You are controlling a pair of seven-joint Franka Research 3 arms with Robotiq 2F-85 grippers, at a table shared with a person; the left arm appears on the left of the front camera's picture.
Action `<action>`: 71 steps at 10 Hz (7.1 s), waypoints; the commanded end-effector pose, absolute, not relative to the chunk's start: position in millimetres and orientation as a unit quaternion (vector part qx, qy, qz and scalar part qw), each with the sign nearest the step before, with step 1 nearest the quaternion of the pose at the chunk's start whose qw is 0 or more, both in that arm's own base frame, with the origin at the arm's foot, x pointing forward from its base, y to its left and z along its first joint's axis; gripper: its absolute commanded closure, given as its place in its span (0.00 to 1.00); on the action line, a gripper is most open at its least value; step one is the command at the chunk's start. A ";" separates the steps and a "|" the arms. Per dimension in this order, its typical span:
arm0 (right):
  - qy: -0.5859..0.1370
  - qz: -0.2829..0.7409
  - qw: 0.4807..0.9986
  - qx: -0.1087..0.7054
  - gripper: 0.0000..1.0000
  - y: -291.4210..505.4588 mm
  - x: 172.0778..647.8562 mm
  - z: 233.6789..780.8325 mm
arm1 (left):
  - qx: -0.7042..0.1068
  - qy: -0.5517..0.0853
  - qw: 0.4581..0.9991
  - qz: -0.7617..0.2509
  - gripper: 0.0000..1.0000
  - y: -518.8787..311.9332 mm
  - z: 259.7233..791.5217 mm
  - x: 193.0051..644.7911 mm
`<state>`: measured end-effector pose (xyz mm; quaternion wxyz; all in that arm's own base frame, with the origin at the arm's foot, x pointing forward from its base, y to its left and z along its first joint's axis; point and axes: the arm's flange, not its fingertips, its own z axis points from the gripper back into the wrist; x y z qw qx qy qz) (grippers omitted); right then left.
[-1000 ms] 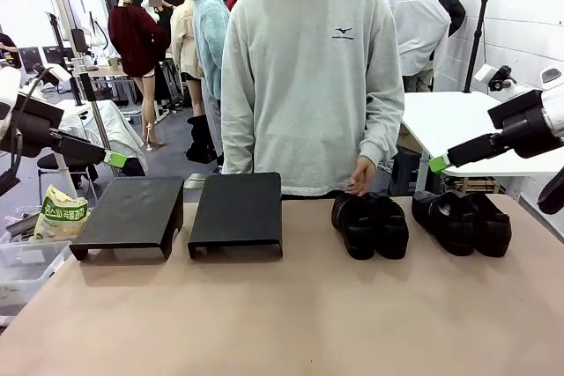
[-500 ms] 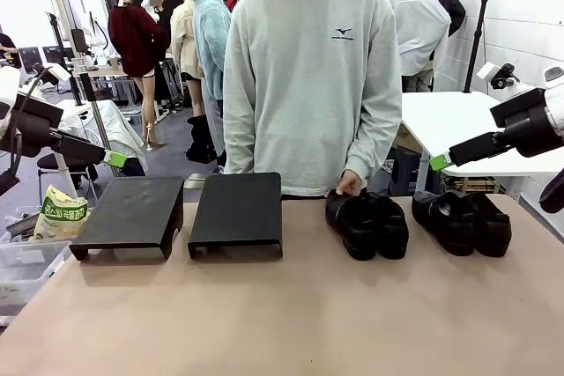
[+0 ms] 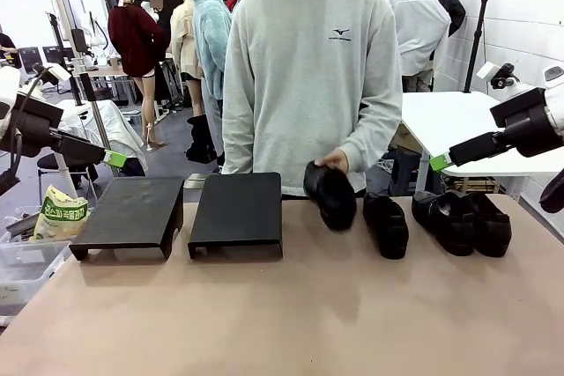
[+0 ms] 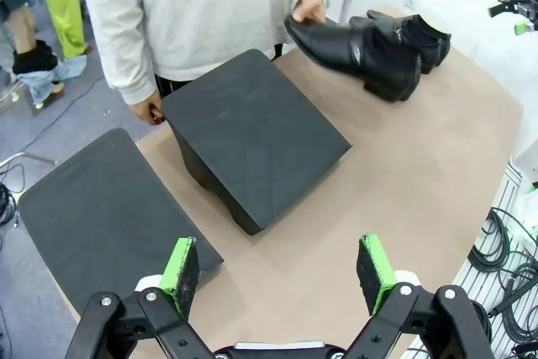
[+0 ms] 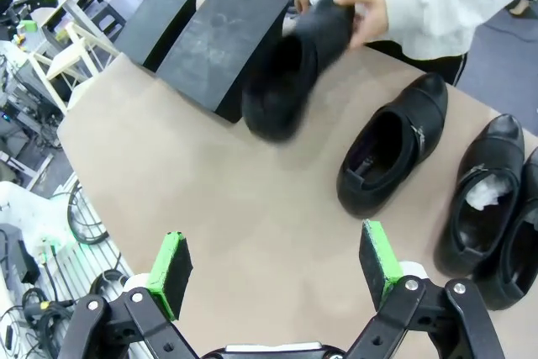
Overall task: Organize the shoes by placing them on the stand.
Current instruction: Pick up one Shoe and place it in the middle of the table.
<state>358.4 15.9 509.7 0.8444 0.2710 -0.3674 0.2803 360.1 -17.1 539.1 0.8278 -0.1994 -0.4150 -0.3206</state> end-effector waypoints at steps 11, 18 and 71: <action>-0.257 0.226 0.932 0.118 0.00 30.3 448.9 527.0 | -0.206 -0.416 0.826 -0.320 0.02 -16.1 539.4 359.8; -0.105 0.206 0.973 0.019 0.00 49.6 552.8 431.8 | -0.206 -0.416 0.826 -0.320 0.02 -16.1 539.4 359.8; -0.125 0.050 0.990 -0.045 1.00 115.1 415.8 498.5 | -0.206 -0.416 0.826 -0.320 0.02 -16.1 539.4 359.8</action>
